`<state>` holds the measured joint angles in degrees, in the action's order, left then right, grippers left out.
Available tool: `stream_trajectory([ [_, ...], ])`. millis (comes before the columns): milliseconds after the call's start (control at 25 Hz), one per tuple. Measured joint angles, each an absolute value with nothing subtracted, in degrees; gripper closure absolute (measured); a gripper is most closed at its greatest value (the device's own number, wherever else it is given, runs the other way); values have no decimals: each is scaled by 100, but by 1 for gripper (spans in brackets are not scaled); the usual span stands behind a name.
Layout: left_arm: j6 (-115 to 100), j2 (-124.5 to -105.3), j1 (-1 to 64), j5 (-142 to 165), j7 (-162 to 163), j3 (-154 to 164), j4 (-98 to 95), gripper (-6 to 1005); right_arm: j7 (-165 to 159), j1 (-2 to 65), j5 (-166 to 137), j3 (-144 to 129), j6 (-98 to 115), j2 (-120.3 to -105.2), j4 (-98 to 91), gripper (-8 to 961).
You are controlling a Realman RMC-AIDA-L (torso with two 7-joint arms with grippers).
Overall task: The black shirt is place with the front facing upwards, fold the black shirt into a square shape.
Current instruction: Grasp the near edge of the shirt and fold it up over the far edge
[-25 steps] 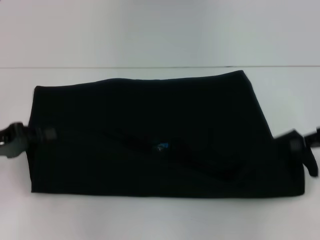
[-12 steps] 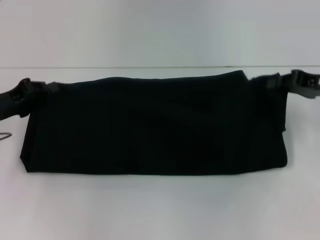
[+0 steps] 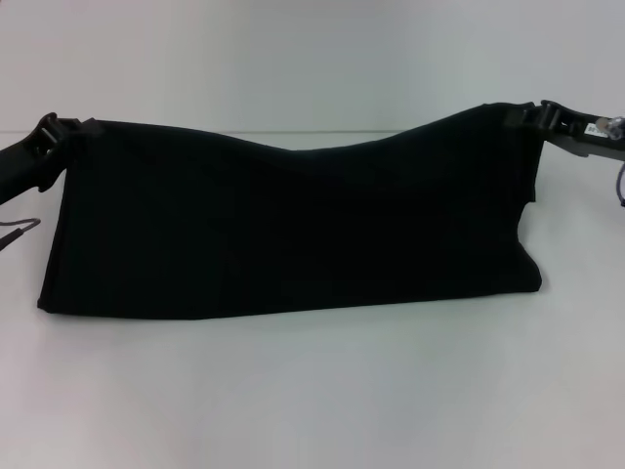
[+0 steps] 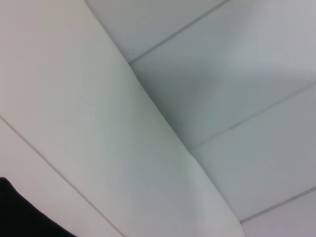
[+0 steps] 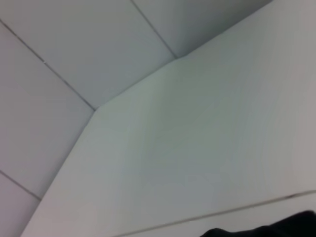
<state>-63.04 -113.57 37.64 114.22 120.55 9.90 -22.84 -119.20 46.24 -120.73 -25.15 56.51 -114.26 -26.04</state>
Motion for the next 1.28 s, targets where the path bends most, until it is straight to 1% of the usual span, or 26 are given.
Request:
stream_trajectory([
  [200,-5806,-11383,3865,11085,11621,988,-2002,996,-11785,4796,-12050,-2523,4938,-11613,-2576,930],
  [360,-5417,-11454,3987,10906,11299,986,-1932,996,-11471,4977,-12048,-2536,4332,-11785,-2466,930],
  [640,-4846,-11606,4207,10776,10877,1004,-1926,995,-10950,5194,-12007,-2577,3748,-11965,-2263,928],
  [760,-4567,-11671,4243,10722,10852,997,-1937,995,-10694,5234,-11874,-2590,3528,-11991,-2127,928],
  [1080,-3962,-11829,4338,10451,10623,989,-1927,951,-9495,5258,-11117,-2593,3248,-11991,-1785,927],
  [1280,-3628,-11924,4375,9987,10458,985,-1915,923,-8573,5257,-10485,-2593,3267,-12003,-1557,828],
])
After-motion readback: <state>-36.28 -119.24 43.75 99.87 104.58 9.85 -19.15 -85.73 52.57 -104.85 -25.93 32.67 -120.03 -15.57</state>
